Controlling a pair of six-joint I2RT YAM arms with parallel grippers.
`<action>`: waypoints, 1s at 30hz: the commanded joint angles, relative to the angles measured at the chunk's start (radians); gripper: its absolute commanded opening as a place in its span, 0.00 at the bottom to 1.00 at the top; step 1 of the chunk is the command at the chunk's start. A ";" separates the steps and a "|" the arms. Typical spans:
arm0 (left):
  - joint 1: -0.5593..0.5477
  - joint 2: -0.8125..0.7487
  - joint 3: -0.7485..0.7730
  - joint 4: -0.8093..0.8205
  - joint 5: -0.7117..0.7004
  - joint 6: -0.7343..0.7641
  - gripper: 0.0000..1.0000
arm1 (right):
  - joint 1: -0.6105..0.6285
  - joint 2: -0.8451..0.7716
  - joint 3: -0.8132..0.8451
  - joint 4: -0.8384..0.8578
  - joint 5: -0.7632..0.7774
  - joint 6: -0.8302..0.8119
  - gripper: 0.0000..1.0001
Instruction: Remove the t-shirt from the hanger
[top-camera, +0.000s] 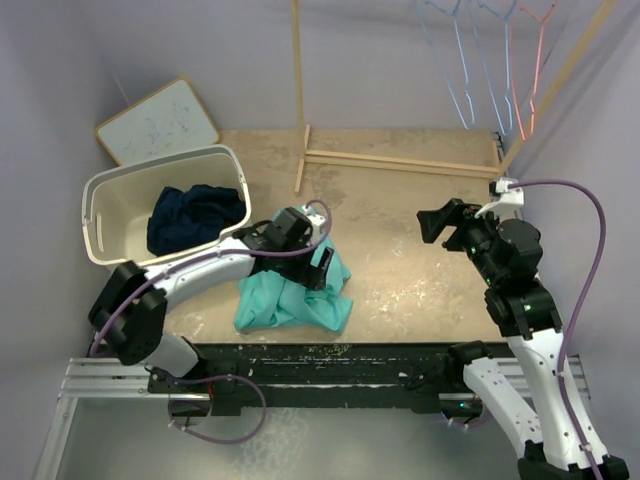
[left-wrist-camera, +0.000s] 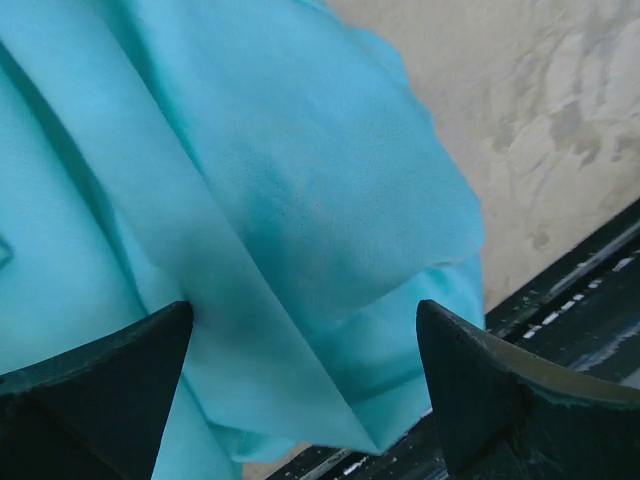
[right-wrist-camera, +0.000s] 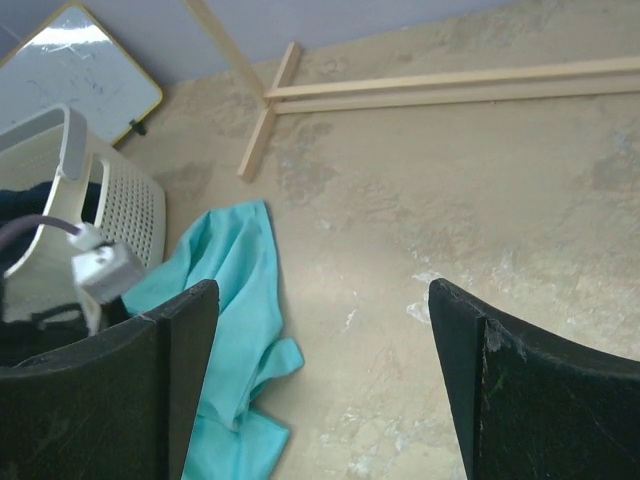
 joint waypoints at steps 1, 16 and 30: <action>-0.085 0.116 0.041 -0.073 -0.230 -0.059 0.96 | -0.002 -0.006 -0.004 0.054 -0.040 0.020 0.87; -0.137 0.319 0.012 -0.075 -0.377 -0.136 0.44 | -0.002 -0.028 -0.052 0.074 -0.054 0.020 0.86; -0.001 -0.052 0.486 -0.135 -0.463 0.148 0.00 | -0.002 -0.023 -0.060 0.080 -0.031 0.035 0.85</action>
